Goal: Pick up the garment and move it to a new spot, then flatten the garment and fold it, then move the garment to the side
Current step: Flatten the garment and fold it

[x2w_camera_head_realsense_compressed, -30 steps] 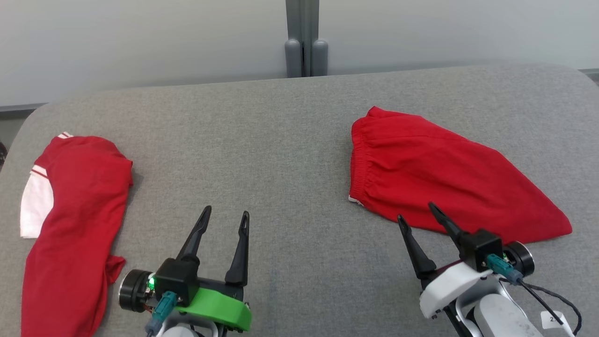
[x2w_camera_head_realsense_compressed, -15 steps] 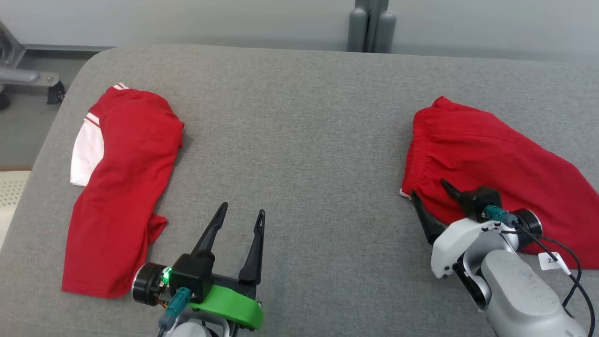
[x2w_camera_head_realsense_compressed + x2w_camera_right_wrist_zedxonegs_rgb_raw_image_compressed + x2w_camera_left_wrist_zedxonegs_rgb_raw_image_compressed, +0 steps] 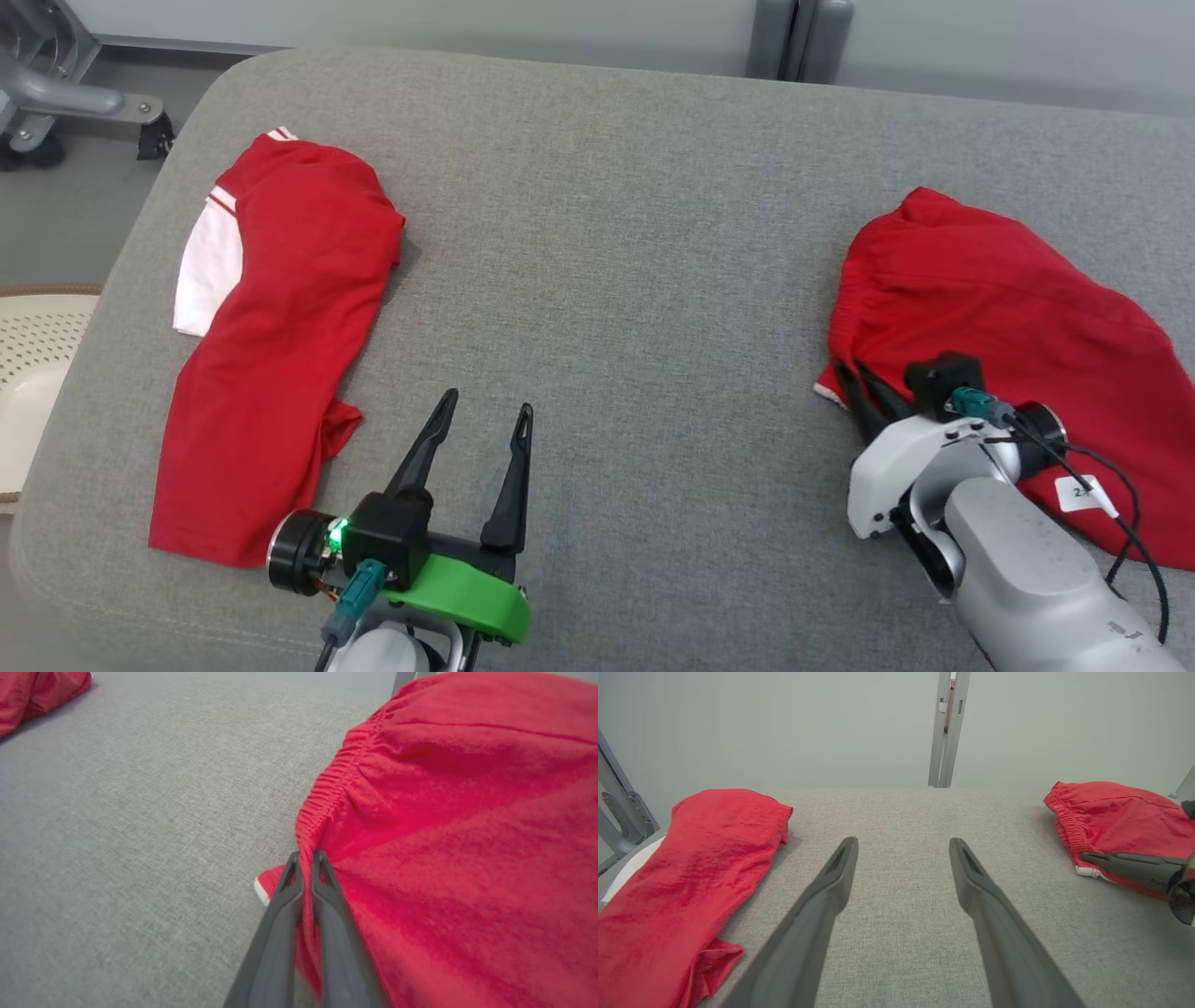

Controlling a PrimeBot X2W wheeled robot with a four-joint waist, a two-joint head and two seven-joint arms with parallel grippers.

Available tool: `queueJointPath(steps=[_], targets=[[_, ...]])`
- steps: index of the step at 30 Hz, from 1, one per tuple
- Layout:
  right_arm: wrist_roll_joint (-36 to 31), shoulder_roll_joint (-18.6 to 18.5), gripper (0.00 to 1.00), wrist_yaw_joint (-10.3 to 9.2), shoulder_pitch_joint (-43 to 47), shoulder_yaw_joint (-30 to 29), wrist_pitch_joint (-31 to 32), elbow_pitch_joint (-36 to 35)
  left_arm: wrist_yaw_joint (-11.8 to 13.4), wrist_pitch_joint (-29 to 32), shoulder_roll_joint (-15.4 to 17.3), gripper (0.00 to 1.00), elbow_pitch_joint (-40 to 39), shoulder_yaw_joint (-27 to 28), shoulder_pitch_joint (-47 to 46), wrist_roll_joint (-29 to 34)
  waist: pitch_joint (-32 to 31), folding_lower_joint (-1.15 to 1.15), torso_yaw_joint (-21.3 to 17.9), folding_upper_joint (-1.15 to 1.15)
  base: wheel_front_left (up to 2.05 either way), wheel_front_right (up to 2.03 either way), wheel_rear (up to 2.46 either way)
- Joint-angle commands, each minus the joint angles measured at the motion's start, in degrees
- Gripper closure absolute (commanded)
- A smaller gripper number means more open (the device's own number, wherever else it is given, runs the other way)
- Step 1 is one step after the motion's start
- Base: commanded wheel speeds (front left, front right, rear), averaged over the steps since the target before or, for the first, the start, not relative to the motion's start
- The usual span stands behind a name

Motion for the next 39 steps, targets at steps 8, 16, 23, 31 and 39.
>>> queueJointPath(steps=[8,16,23,31,39], targets=[[11.83,0.61,1.00,0.01,2.53,16.54,-0.53,-12.57,0.01,-0.03,0.13,0.00,0.64,0.56,0.64,-0.23,-3.04,0.00,-3.61,0.00,0.00,0.00,0.00],[26.65,-5.92,1.00,0.01,0.27,27.50,4.04,-25.87,-0.12,-0.03,0.13,0.00,0.58,0.13,1.17,-0.51,-3.84,0.00,-4.77,0.00,0.00,0.00,0.00],[31.97,-11.04,1.00,0.01,-6.43,29.50,8.40,-22.89,-0.68,-0.03,0.13,0.00,0.34,-0.98,-0.61,-0.64,-1.22,0.00,-2.75,0.00,0.00,0.00,0.00],[37.67,-11.47,1.00,0.01,-11.14,32.09,10.69,-13.41,-0.17,-0.03,0.13,0.00,0.73,-2.25,-1.79,-1.54,0.61,0.00,0.41,0.00,0.00,0.00,0.00],[38.57,-10.00,0.00,0.00,-13.80,33.57,6.10,-5.24,0.61,-0.03,0.13,0.00,0.74,-2.05,-1.76,-1.80,0.74,0.00,0.53,0.00,0.00,0.00,0.00]])
